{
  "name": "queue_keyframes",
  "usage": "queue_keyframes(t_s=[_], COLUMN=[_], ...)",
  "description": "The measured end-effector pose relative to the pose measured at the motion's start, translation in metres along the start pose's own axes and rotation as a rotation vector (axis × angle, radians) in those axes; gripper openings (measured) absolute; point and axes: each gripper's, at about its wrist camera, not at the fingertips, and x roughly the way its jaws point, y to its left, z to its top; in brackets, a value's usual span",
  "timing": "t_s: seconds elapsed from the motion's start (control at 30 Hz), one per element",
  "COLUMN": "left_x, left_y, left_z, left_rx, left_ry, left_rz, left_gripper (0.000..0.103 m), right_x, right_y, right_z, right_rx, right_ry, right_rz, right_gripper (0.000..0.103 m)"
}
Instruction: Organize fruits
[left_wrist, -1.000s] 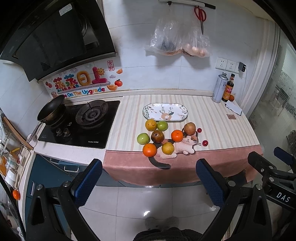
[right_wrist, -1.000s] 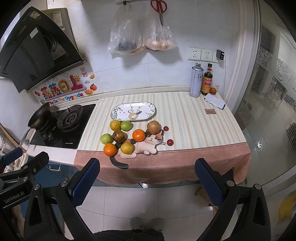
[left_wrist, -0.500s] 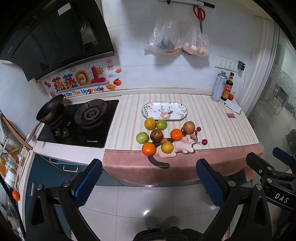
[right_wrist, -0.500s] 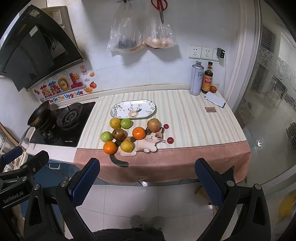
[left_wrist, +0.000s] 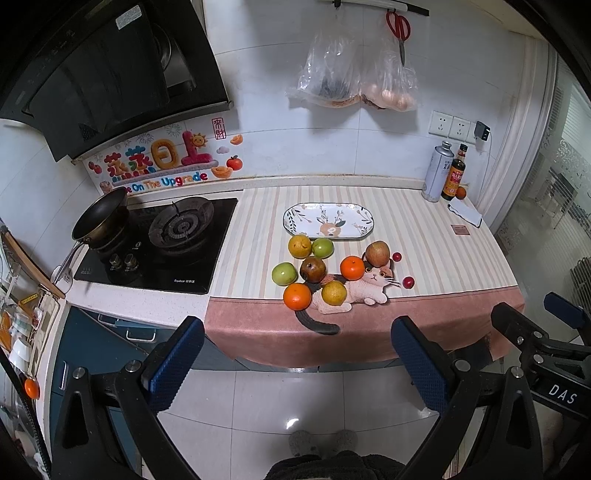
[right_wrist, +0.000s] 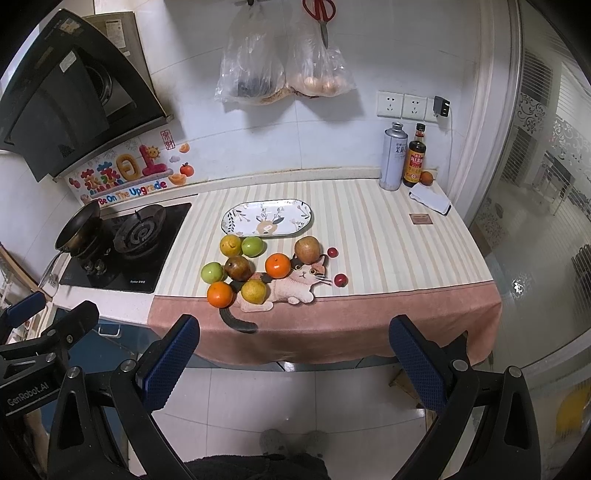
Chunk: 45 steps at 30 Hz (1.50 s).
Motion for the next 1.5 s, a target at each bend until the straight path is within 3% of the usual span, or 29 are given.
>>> queue_keyframes(t_s=[0.77, 0.97, 1.07, 1.2, 1.37, 1.5], left_x=[0.001, 0.01, 0.025, 0.059, 0.123, 0.193], left_y=[-0.004, 0.016, 0.031, 0.045, 0.053, 0.059], left_z=[0.002, 0.014, 0.022, 0.032, 0.045, 0.057], left_rx=[0.022, 0.023, 0.017, 0.01, -0.001, -0.023], left_ry=[-0.005, -0.086, -0.107, -0.071, 0.042, 0.178], left_rz=[-0.026, -0.016, 0.005, 0.04, 0.055, 0.053], left_gripper=[0.103, 0.103, 0.103, 0.103, 0.103, 0.103], right_x=[-0.004, 0.008, 0.032, 0.071, 0.142, 0.208], right_y=[-0.006, -0.005, -0.003, -0.003, -0.01, -0.021], right_z=[0.002, -0.002, -0.002, -0.001, 0.012, 0.037], right_rx=[0.051, 0.106, 0.138, 0.17, 0.205, 0.215], right_ry=[-0.022, -0.089, -0.041, 0.035, 0.123, 0.186], right_rz=[-0.008, 0.022, 0.04, 0.064, 0.09, 0.091], right_gripper=[0.103, 0.103, 0.103, 0.103, 0.103, 0.103])
